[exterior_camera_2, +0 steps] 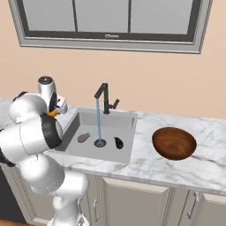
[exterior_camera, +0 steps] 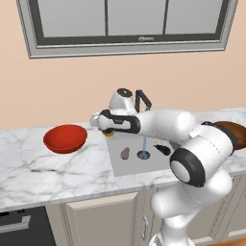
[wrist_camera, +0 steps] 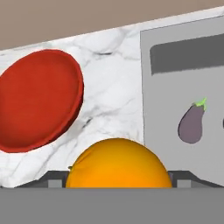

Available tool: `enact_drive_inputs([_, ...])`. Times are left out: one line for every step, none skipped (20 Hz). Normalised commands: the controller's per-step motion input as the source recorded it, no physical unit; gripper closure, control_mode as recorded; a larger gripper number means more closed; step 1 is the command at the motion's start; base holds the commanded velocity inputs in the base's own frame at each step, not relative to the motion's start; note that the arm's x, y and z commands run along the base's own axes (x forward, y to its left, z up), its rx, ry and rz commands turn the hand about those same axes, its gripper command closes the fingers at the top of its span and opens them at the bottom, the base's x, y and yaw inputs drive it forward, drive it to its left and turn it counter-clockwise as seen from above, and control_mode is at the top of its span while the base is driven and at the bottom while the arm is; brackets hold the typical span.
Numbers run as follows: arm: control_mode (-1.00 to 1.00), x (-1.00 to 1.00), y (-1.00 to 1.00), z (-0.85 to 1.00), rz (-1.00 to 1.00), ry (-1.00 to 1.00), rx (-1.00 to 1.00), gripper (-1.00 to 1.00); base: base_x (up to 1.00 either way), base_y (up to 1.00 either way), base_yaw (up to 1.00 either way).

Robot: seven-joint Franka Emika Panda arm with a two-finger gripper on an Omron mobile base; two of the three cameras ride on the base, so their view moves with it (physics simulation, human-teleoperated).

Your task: Pick the eggplants from the sink and place them in one bowl. Place the orange in the other bowl. Then turn off the sink faucet.

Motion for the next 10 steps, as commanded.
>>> enact_drive_inputs([-1.0,0.62,0.66,0.0,0.2,0.01,-0.01,1.0,0.0,0.0,0.0])
enact_drive_inputs([-1.0,0.76,0.69,0.0,0.16,0.02,-0.03,1.0,0.0,0.0,0.0])
enact_drive_inputs([-1.0,0.89,0.67,0.0,0.16,0.06,-0.02,1.0,0.0,0.0,0.0])
enact_drive_inputs([-1.0,0.95,0.68,0.0,0.14,0.09,-0.03,1.0,0.0,0.0,0.0])
enact_drive_inputs([-1.0,0.87,0.7,0.0,0.09,0.05,-0.06,1.0,0.0,0.0,0.0])
enact_drive_inputs([-1.0,0.82,0.74,-0.02,0.07,0.06,-0.08,1.0,0.0,0.0,0.0])
enact_drive_inputs([-1.0,0.76,0.76,-0.08,0.06,0.06,-0.09,1.0,0.0,0.0,0.0])
enact_drive_inputs([-1.0,0.73,0.79,-0.12,0.05,0.09,-0.11,1.0,0.0,0.0,0.0])
enact_drive_inputs([-1.0,0.71,0.81,-0.21,0.04,0.1,-0.12,1.0,0.0,0.0,0.0])
enact_drive_inputs([-1.0,0.69,0.83,-0.26,0.03,0.1,-0.13,1.0,0.0,0.0,0.0])
